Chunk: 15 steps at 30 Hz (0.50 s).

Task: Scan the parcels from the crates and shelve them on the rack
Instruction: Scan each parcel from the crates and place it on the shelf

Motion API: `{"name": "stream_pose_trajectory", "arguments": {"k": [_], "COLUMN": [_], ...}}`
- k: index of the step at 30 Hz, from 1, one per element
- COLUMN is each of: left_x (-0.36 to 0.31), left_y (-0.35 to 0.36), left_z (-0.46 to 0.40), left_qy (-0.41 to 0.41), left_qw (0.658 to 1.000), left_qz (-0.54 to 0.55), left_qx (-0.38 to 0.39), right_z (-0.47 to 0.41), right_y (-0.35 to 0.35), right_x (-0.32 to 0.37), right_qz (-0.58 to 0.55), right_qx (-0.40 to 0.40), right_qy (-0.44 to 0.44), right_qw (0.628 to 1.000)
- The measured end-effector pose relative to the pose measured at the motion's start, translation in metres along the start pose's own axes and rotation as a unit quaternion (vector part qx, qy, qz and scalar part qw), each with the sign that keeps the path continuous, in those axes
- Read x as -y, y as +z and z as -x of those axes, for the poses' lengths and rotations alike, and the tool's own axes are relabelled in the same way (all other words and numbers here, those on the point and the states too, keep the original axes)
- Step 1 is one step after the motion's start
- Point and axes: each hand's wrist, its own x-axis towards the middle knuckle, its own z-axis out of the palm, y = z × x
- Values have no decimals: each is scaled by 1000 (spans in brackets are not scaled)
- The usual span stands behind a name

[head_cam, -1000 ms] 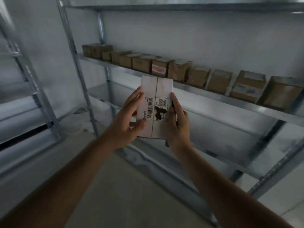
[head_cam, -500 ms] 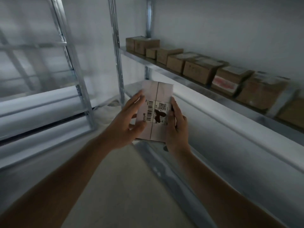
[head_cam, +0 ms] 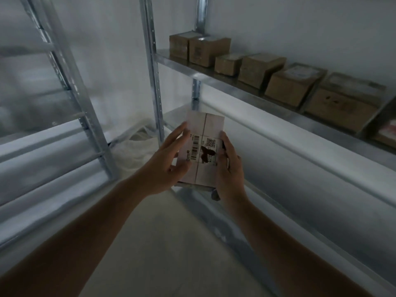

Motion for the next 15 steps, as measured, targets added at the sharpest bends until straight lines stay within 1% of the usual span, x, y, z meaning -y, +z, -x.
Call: {"name": "stream_pose_trajectory", "arguments": {"k": [5,11,15], "left_x": [69,166,233], "left_y": [-45,-82,-102], "left_z": [-42,-108,-168], "left_qy": [-16,-40,-68], "left_qw": [1000,998,996], "left_qz": [9,15,-7], "left_qx": [12,38,57], "right_z": [-64,-148,-219], "right_y": [70,148,195], "right_x": [-16,-45,-67], "right_qz": [4,-1,-2], "right_qx": [-9,6,9], "right_qy": [6,60,98], "right_qw": [1000,998,995]}}
